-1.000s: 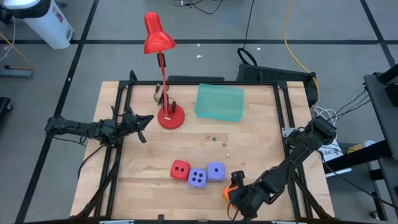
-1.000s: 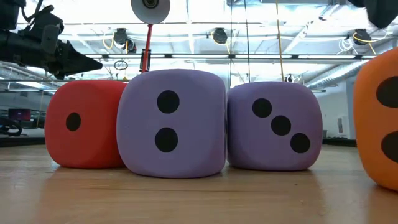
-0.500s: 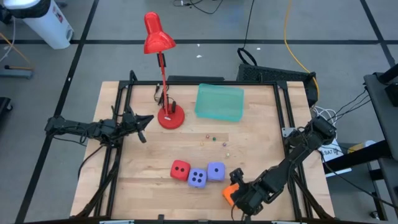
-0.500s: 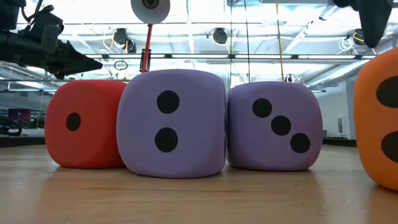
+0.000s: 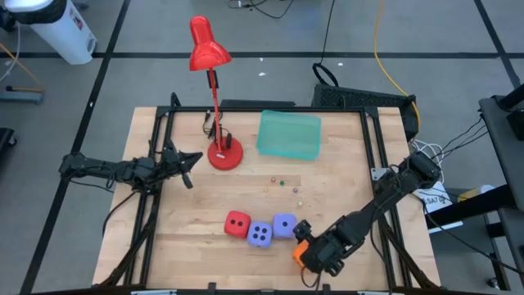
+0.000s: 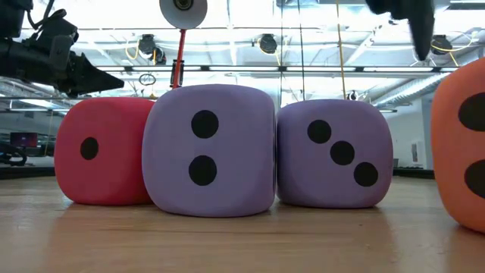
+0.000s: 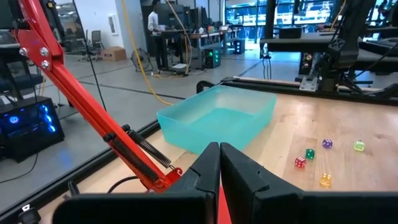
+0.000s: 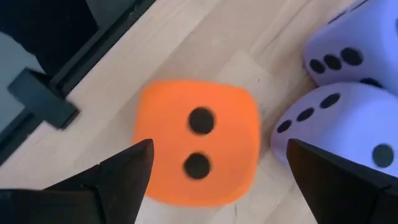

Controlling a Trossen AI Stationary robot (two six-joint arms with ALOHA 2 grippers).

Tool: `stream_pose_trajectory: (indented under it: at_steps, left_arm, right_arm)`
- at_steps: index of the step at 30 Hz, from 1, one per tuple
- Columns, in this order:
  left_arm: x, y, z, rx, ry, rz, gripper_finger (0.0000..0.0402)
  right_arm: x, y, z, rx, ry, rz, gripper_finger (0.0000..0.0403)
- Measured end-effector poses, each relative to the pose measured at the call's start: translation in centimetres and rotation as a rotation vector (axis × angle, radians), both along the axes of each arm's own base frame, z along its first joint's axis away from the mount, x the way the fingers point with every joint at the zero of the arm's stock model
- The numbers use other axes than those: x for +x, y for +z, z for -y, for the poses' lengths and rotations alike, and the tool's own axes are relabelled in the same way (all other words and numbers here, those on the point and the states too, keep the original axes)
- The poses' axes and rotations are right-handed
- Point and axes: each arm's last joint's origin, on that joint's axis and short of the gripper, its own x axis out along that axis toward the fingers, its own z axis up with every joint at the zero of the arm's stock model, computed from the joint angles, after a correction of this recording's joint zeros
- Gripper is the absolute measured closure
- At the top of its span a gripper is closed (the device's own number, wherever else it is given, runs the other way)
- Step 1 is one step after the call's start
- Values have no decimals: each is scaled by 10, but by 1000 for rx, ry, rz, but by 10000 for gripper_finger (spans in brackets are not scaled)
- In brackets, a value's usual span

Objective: Pick & Place Dice
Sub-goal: Put the big orange dice into the green bin

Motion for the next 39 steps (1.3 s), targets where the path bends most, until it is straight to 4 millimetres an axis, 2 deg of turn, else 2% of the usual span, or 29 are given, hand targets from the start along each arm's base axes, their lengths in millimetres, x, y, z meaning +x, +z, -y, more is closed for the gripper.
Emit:
stream_pose_trajectory:
  at_steps: [4, 15, 20, 28, 34, 39]
  left_arm:
    - [0, -1, 0, 1, 0, -6, 380]
    - [0, -1, 0, 0, -2, -6, 380]
    - [0, -1, 0, -2, -2, -5, 380]
    - [0, 0, 0, -18, -1, 4, 380]
    - [0, 0, 0, -28, -2, 10, 380]
    - [0, 0, 0, -35, -2, 13, 380]
  right_arm:
    - [3, 1, 2, 30, -27, -3, 46]
    - [13, -26, -4, 94, -103, -135, 46]
    - [15, -29, -4, 96, -139, -142, 46]
    - [23, -30, 20, 117, -395, -249, 46]
    - [25, -24, 30, 128, -435, -244, 46]
    - [28, -10, 40, 178, -494, -191, 46]
